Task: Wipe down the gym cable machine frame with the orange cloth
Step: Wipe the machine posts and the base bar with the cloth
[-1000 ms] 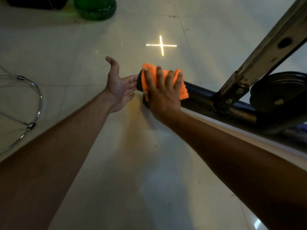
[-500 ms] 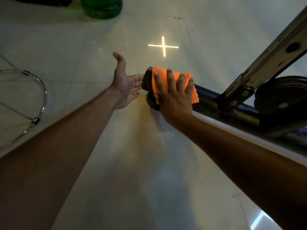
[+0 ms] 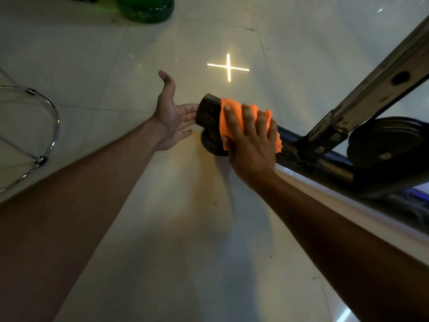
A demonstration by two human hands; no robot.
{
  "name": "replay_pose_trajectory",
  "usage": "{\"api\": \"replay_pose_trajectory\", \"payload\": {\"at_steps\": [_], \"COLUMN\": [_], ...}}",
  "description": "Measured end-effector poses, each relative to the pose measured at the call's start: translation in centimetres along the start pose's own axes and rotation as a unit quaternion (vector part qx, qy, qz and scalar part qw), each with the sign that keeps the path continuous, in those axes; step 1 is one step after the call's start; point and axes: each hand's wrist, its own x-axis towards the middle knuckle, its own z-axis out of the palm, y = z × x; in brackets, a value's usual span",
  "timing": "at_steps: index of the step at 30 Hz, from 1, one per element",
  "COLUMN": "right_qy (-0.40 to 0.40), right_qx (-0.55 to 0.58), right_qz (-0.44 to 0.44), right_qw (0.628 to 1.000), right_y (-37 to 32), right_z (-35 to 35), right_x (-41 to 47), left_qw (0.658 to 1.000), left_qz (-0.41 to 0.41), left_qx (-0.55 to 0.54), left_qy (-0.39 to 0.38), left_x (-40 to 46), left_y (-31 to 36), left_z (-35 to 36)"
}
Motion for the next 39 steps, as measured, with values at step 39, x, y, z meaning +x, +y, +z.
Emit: {"api": "replay_pose_trajectory", "payload": {"at_steps": [39], "right_qy": [0.004], "right_qx": [-0.062], "right_qz": [-0.007], "right_qw": [0.998], "right_y": [6.3], "right_z": [-0.1], "right_x": [-4.2], "left_qw": [0.664], "left_qz": [0.409], "left_qx": [0.620], "left_qy": [0.088], "left_x": [2.4], "left_y": [-6.0], "left_z": [7.9]}}
